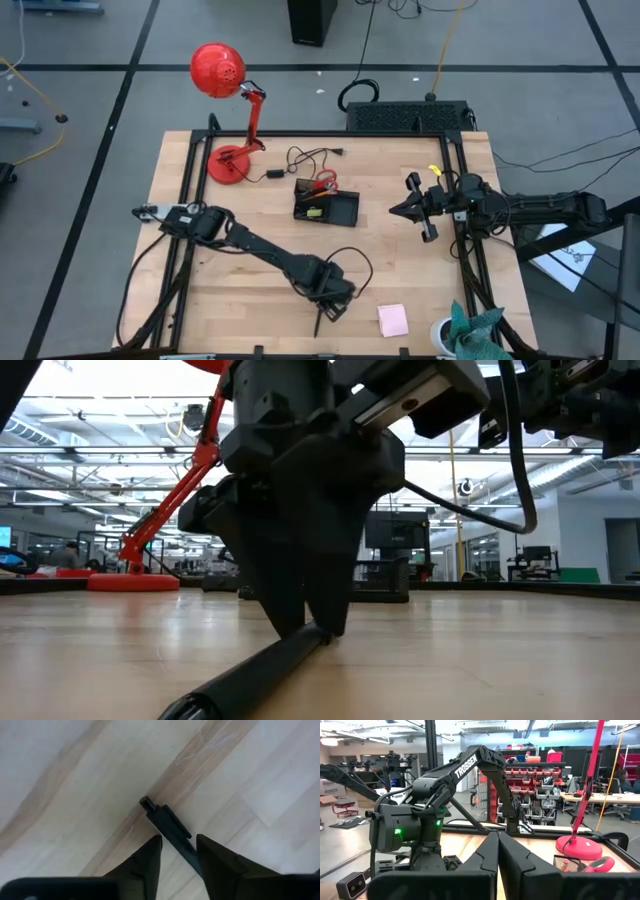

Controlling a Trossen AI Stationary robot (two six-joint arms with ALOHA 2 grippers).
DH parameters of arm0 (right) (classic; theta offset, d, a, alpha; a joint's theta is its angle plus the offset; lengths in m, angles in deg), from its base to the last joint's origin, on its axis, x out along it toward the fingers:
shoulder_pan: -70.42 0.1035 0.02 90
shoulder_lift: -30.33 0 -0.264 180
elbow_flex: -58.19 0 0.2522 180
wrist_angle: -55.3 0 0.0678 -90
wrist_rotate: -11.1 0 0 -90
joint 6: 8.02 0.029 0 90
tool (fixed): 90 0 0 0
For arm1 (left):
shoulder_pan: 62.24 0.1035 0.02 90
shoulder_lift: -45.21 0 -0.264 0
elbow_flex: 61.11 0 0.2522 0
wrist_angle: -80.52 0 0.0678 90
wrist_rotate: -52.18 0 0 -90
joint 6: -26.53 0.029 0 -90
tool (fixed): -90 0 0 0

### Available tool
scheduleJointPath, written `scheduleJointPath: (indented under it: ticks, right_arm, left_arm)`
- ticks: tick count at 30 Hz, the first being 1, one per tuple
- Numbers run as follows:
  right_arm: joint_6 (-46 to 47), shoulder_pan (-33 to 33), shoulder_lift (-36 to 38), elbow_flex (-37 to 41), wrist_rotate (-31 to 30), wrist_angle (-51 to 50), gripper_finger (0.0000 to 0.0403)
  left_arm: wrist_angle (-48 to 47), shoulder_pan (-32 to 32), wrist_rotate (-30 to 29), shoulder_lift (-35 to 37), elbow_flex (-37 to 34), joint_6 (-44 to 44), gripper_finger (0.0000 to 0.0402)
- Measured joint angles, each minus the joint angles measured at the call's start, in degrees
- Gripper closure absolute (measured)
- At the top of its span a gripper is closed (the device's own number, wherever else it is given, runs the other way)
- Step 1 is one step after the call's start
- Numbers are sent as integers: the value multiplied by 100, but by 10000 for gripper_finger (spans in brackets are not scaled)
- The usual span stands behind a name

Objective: Pick and place office supplies into organizer
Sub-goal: Put the black ballpen into the black desk organizer

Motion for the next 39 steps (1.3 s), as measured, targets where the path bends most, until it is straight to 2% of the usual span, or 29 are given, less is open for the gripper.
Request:
scheduleJointPath:
  ticks: [6,13,20,23,28,35,39]
  right_arm:
    - [-11,0,-1,0,-7,0,403]
    - [-11,0,-1,0,-9,0,403]
    - [-11,0,-1,0,-7,-2,403]
    - [14,0,-1,0,-7,-2,403]
    - [144,-2,-1,2,-4,-2,403]
    - [179,-2,-1,2,15,-4,403]
    - [179,-2,-1,2,40,-20,403]
  left_arm:
    - [-351,-33,-171,-30,7,332,330]
    - [-327,-74,-259,-33,7,1357,390]
    - [137,-185,-455,-32,-29,2757,381]
    - [794,-221,-847,20,-46,3243,379]
    - [1281,-202,-1265,263,-79,3864,394]
    - [1392,-193,-1986,1149,-50,4724,385]
    - [1515,-262,-2294,1608,-76,5486,394]
